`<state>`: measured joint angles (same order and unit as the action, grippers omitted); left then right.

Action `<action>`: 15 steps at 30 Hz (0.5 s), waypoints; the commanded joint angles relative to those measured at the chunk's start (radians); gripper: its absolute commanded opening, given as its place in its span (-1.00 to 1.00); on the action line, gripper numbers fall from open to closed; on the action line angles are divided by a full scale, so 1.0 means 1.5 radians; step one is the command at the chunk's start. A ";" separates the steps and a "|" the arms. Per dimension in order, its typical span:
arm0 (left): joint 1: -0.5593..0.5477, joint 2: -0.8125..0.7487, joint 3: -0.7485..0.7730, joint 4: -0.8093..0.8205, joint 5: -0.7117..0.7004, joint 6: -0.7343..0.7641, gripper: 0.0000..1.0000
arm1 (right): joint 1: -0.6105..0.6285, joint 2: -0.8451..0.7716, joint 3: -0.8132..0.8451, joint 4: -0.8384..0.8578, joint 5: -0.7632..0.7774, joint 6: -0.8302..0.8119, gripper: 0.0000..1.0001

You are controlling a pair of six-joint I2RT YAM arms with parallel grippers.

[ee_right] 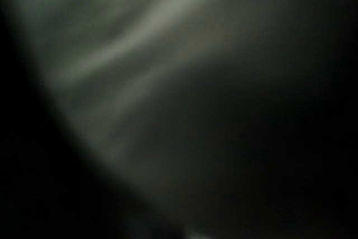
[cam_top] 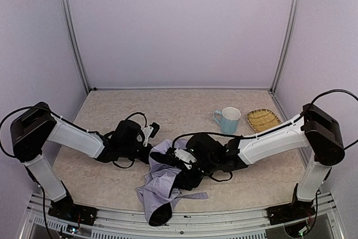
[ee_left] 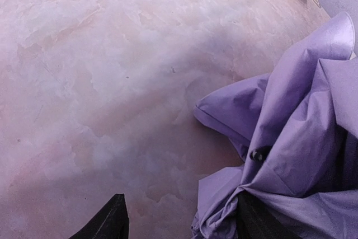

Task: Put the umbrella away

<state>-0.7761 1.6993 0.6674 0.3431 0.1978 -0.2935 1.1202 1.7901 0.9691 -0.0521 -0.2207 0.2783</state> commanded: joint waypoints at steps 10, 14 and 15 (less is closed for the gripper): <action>-0.008 -0.081 -0.025 -0.039 -0.045 0.016 0.28 | 0.046 -0.054 -0.067 0.045 0.125 0.014 0.11; -0.009 -0.099 -0.037 -0.040 -0.053 0.010 0.28 | 0.046 -0.039 -0.064 0.065 0.150 0.002 -0.19; -0.009 -0.105 -0.041 -0.037 -0.053 0.009 0.28 | 0.046 -0.035 -0.063 0.067 0.152 0.000 -0.25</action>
<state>-0.7830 1.5818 0.6296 0.2966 0.1398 -0.2832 1.1782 1.7336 0.8780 -0.0071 -0.0509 0.2867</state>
